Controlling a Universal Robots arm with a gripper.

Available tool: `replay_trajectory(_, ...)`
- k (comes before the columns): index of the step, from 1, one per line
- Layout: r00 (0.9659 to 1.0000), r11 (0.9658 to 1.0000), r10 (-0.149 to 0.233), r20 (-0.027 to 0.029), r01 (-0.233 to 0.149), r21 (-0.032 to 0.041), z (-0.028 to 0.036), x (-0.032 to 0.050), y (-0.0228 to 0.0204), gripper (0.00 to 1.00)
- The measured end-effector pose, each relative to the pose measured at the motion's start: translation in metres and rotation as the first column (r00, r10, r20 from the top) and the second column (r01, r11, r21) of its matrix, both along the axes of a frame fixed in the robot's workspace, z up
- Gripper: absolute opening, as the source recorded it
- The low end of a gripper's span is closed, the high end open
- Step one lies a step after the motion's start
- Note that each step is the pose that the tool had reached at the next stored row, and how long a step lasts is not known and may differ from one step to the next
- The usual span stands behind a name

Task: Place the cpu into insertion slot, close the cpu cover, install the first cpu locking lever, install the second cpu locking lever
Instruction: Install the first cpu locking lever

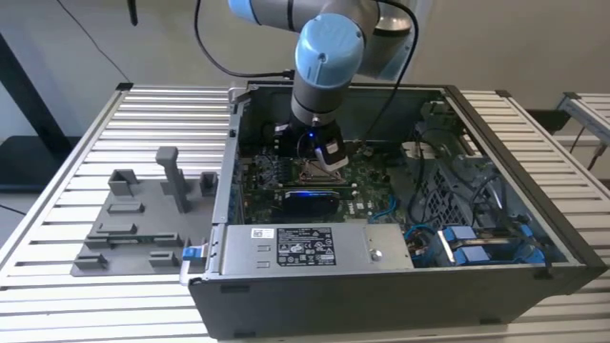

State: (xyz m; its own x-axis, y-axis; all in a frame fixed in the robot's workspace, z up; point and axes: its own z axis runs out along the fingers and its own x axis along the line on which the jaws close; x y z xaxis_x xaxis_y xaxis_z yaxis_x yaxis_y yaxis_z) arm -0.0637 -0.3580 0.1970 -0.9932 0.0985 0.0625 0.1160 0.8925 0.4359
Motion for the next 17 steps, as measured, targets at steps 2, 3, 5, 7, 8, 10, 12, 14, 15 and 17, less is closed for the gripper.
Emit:
replay_trajectory(2, 1.0, 1.0, 0.0, -0.0001, 0.0, -0.0001, -0.0006, 0.0002, 0.0, 0.11)
replay_trajectory(3, 1.0, 1.0, 0.0, 0.0, 0.0, 0.0, -0.0008, 0.0003, 0.0, 0.11)
replay_trajectory(5, 1.0, 1.0, -0.001, 0.0, 0.001, 0.0, -0.0012, 0.0004, 0.0, 0.11)
replay_trajectory(7, 1.0, 1.0, -0.001, 0.0001, 0.001, 0.0001, -0.0015, 0.0005, 0.0003, 0.11)
replay_trajectory(8, 1.0, 1.0, -0.001, 0.0001, 0.001, 0.0001, -0.0016, 0.0005, 0.0004, 0.11)
replay_trajectory(10, 1.0, 1.0, -0.002, -0.0001, 0.002, -0.0001, -0.0018, 0.0008, 0.0005, 0.11)
replay_trajectory(12, 1.0, 1.0, -0.002, -0.0001, 0.002, -0.0001, -0.0022, 0.0018, 0.0006, 0.11)
replay_trajectory(14, 1.0, 1.0, -0.002, -0.0001, 0.002, -0.0001, -0.0025, 0.0033, 0.0006, 0.11)
replay_trajectory(15, 1.0, 1.0, -0.002, 0.0, 0.002, -0.0001, -0.0027, 0.0042, 0.0006, 0.11)
replay_trajectory(17, 1.0, 1.0, -0.003, 0.0, 0.003, -0.0001, -0.0031, 0.0057, 0.0006, 0.11)
